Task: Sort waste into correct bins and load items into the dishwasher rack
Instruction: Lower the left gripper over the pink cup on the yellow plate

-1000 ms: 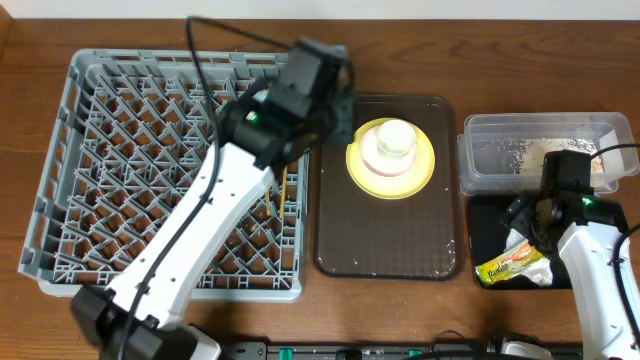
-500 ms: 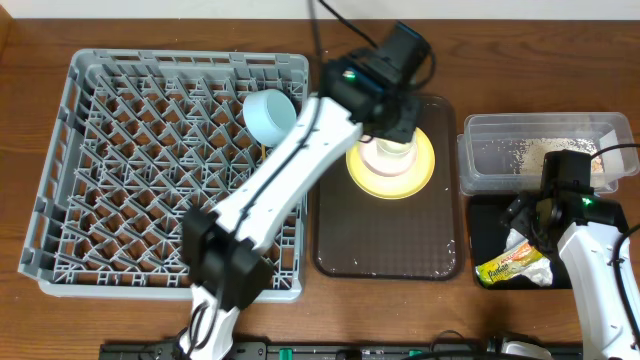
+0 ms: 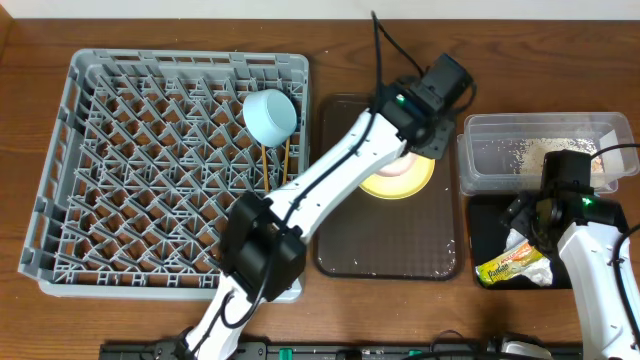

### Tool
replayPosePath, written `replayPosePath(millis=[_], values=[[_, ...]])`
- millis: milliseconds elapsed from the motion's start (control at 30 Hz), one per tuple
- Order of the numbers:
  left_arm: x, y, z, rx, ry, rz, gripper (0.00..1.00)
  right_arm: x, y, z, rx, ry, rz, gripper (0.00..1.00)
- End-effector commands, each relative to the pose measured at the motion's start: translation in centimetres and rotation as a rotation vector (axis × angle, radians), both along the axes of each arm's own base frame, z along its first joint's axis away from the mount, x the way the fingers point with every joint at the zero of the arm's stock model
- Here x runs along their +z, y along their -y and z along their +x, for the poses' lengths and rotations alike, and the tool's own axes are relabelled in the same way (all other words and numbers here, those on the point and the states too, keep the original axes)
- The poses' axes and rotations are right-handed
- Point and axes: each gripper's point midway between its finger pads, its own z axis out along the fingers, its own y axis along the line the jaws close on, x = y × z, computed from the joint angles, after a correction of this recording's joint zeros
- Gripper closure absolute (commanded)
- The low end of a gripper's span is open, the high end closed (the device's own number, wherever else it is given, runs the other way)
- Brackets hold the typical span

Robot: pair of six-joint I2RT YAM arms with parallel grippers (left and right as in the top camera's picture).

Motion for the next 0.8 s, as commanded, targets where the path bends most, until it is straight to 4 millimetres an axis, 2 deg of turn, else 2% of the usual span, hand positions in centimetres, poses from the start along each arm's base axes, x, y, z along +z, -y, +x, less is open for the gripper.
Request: replayPosePath(millis=[0,267,767], values=[[-1.6,-0.7,1.3,0.032,0.058,0.086,0.73,0.6,0.6,0.2,-0.008,0.014,-0.024,0.01],[-4.5,-1.6,2.3,0.064,0.076,0.177,0.74,0.6,0.6,0.2,-0.008,0.014,-0.024,0.01],[-6.0,-2.1,1.9,0.060,0.050,0.203,0.75,0.6,0.6,0.2,-0.008,0.014,-0.024,0.01]])
